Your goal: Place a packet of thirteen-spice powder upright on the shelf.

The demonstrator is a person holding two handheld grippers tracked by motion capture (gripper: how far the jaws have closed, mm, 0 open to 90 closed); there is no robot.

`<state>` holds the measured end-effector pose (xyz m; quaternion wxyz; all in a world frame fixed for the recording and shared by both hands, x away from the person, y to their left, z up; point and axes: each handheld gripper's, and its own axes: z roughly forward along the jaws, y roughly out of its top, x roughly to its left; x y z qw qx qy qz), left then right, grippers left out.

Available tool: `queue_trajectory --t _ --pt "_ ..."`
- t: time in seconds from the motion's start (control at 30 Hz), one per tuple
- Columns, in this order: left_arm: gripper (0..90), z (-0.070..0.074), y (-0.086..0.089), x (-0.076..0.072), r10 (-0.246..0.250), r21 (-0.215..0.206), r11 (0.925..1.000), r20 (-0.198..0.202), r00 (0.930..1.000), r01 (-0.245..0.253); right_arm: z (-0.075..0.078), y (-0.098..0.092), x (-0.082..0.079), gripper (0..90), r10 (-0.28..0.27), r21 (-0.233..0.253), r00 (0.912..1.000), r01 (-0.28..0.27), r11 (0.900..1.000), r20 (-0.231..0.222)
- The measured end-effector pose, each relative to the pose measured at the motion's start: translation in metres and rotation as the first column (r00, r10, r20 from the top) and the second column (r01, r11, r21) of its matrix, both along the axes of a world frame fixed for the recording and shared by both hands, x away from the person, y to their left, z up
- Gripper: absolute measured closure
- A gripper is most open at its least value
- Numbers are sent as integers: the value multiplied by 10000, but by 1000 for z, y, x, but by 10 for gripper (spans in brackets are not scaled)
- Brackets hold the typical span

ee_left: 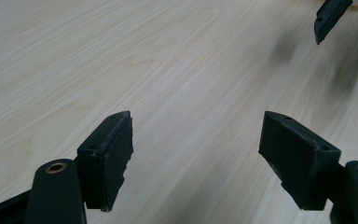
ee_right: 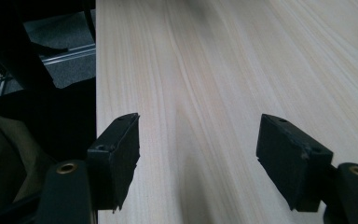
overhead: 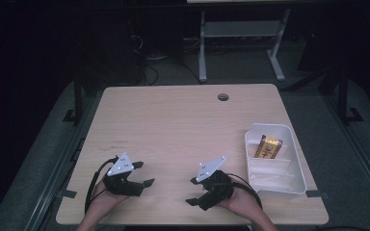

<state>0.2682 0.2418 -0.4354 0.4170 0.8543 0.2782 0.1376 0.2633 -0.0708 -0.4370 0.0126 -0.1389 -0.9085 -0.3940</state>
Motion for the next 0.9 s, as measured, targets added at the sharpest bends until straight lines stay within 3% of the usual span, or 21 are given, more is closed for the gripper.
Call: queue_trajectory --t 0.13,0.3,0.5,0.9 --pt "255 0 2 1 31 9 10000 10 10000 -31 -5 1 0 301 -60 176 9997 64 9998 -224" --pt "254 -1 2 1 9 9 10000 9 10000 -9 -10 2 -3 298 -82 -94 10000 82 9999 53" --pt "255 -2 0 1 -47 65 10000 -17 10000 47 -16 0 -5 298 -177 42 9998 178 9998 -136" --pt "251 -3 2 2 -23 4 10000 25 10000 23 -18 -1 -8 288 -46 154 9999 47 9999 -104"
